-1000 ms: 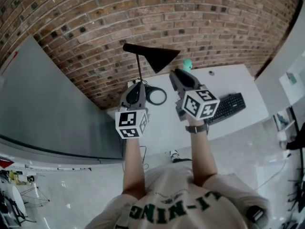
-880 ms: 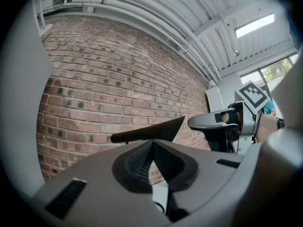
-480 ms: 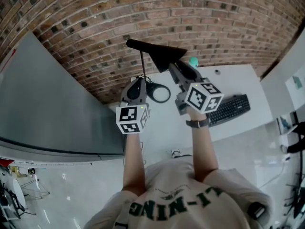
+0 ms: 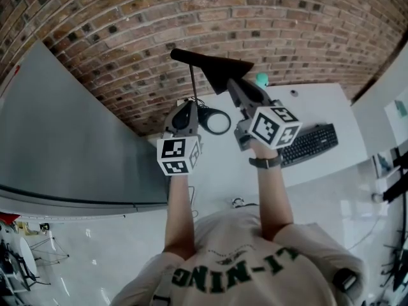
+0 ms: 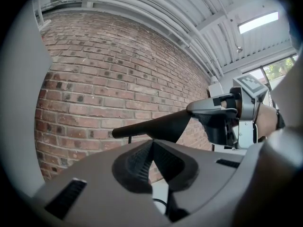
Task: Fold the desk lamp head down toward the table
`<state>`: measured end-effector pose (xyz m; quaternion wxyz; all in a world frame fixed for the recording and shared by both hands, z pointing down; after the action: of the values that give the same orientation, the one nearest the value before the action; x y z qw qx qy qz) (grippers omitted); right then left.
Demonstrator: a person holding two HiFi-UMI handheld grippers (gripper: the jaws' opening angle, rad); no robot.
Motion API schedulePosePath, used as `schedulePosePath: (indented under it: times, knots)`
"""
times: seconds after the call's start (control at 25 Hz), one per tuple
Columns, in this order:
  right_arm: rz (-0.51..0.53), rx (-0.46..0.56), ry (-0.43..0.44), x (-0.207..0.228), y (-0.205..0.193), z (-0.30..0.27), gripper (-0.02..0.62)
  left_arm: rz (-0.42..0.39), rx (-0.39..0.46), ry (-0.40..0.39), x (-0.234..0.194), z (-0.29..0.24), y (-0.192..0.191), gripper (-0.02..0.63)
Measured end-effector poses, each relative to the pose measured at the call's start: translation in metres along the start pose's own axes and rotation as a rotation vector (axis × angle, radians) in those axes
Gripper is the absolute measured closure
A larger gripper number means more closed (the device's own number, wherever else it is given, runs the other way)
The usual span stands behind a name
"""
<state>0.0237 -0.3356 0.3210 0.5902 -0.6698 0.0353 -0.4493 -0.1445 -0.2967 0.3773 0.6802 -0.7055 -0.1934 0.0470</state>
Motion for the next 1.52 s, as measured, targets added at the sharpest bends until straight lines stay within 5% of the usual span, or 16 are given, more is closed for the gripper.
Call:
schedulePosePath:
  times: [1.52]
  knots:
    - [-0.256, -0.141, -0.068, 0.058, -0.078, 0.016, 0.548, 0.025, -0.095, -0.053, 0.027, -0.003, -0.041, 0.612]
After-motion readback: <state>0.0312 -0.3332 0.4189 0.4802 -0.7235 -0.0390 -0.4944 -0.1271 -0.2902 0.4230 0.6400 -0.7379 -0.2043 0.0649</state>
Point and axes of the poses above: the fingertips, and each gripper's own axes: z backward along the fingers, x to its right, y out of its top, the point moved 5 cm from there along z, backward along the fingers, and after that the axes turned 10 degrees about -z, right-handed, at the moved point
